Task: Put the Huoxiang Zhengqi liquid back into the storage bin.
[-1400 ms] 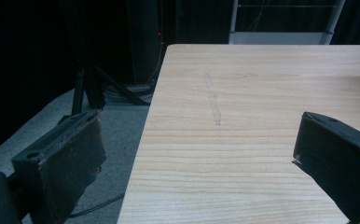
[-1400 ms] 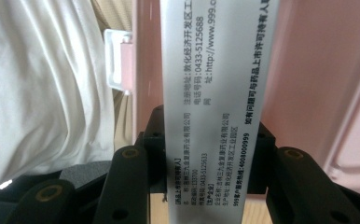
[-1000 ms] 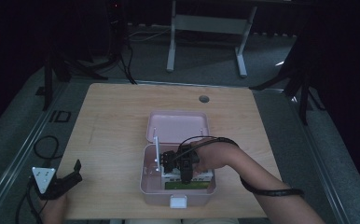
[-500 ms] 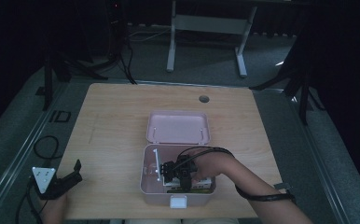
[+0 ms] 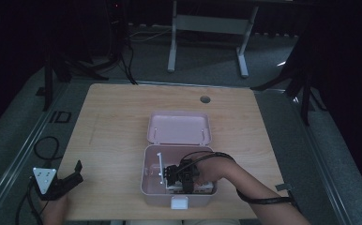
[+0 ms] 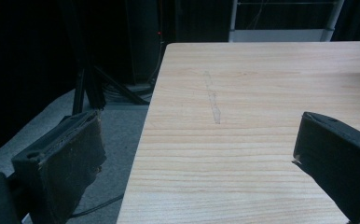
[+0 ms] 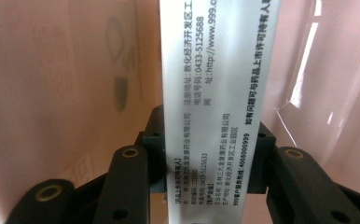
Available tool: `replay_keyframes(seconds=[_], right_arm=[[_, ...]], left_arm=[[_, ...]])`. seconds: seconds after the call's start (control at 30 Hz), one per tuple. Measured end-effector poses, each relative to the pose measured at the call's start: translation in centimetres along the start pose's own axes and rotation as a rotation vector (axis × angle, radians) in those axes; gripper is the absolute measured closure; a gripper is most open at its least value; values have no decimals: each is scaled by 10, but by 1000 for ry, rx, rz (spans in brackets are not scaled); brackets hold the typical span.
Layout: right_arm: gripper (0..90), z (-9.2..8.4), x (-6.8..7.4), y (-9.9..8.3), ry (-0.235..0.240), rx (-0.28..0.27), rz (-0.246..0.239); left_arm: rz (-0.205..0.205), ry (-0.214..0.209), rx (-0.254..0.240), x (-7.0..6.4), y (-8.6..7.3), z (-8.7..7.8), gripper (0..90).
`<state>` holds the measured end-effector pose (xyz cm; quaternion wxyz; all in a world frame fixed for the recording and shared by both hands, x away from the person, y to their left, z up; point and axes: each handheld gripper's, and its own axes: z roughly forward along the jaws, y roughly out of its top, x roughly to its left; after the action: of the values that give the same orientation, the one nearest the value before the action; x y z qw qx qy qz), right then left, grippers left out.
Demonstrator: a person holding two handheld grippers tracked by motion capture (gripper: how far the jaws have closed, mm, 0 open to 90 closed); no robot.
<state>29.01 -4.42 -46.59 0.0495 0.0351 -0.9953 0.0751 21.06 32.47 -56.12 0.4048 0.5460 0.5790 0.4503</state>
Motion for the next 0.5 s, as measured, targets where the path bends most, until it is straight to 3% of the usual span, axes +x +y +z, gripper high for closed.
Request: replay_keyframes(seconds=[0.27,0.5], right_arm=[[602,0,0,0,-1,-1,13],[522,-14,0,-5,15,0,24]], left_arm=[[0,1,0,0,0,0,21],[1,1,-1,0,0,0,21]])
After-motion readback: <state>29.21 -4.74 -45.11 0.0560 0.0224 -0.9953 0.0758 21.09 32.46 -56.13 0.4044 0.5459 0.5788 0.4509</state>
